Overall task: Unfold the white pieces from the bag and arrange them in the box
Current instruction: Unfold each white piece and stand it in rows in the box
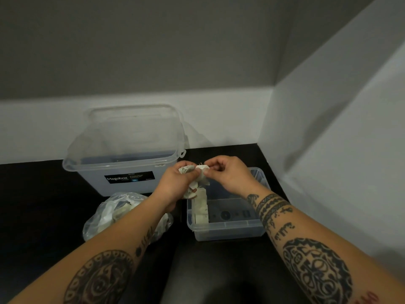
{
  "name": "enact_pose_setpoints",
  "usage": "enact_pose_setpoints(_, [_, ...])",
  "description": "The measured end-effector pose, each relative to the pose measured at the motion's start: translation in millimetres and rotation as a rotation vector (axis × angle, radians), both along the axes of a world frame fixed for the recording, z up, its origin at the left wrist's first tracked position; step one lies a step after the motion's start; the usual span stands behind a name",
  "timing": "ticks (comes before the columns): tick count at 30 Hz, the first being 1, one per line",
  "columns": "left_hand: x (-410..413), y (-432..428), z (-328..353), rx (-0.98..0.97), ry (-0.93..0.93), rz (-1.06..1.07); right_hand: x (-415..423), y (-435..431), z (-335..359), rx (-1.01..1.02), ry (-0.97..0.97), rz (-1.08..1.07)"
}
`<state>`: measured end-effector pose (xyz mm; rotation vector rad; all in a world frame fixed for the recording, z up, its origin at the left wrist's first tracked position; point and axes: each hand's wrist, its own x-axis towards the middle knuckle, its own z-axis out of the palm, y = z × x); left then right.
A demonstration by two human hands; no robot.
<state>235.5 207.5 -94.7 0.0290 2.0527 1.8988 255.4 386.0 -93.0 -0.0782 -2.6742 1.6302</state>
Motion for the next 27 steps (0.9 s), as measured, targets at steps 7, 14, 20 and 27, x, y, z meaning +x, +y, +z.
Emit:
enact_pose_setpoints(7, [-7, -10, -9, -0.11, 0.078, 0.109, 8, 5, -17, 0.126, -0.189, 0.04])
enact_pose_setpoints(14, [-14, -15, -23, -0.246, 0.117, 0.158, 10, -12, -48, 0.287, -0.65, 0.231])
enact_pose_setpoints(20, [-17, -9, -23, -0.192, 0.108, 0.178, -1, -21, -61, 0.3, -0.778, 0.18])
enact_pose_setpoints(27, [-17, -5, -24, -0.136, 0.054, 0.169, -6, -25, -74, 0.171, -0.795, 0.06])
